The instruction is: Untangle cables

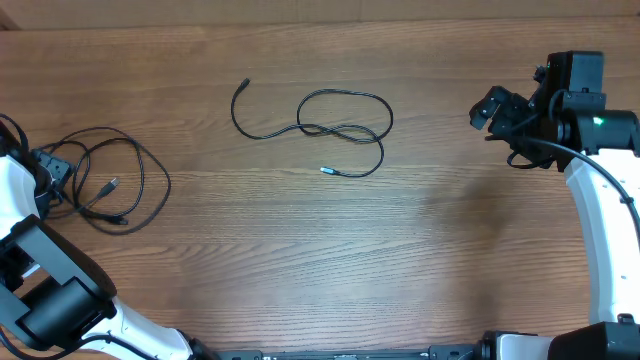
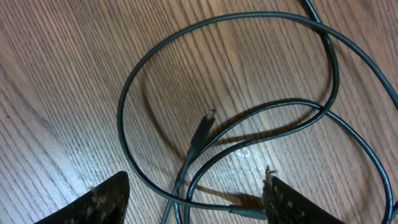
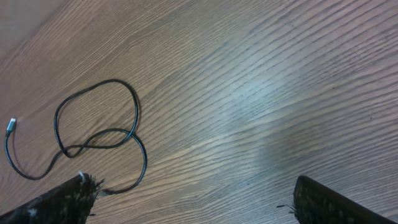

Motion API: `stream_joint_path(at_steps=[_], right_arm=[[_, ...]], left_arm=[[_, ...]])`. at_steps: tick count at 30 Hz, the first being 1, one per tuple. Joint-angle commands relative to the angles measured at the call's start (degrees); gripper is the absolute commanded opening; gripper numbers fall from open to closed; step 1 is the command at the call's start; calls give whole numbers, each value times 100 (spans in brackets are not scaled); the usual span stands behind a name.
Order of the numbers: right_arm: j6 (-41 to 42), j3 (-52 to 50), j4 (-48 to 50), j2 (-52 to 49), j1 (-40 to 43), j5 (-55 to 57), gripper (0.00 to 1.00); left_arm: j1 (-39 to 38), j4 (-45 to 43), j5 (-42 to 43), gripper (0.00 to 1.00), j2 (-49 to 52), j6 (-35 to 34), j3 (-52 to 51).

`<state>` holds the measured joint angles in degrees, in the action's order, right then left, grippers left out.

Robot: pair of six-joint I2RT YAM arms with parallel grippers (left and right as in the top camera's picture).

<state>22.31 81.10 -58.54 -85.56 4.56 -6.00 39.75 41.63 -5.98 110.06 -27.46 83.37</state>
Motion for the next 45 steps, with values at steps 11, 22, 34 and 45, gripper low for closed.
stream_joint_path(at_steps=[11, 22, 34, 45], right_arm=[[22, -7, 11, 24, 13, -2, 100], [22, -7, 11, 24, 13, -2, 100], [22, -7, 11, 24, 13, -2, 100], [22, -7, 11, 24, 13, -2, 100]], left_arm=[[-686, -33, 752, 4, 155, -39, 72], [-2568, -76, 1054, 4, 256, -42, 68], [-5501, -1665, 1001, 62, 297, 970, 68], [-6341, -2476, 879, 56, 1071, 3244, 68]])
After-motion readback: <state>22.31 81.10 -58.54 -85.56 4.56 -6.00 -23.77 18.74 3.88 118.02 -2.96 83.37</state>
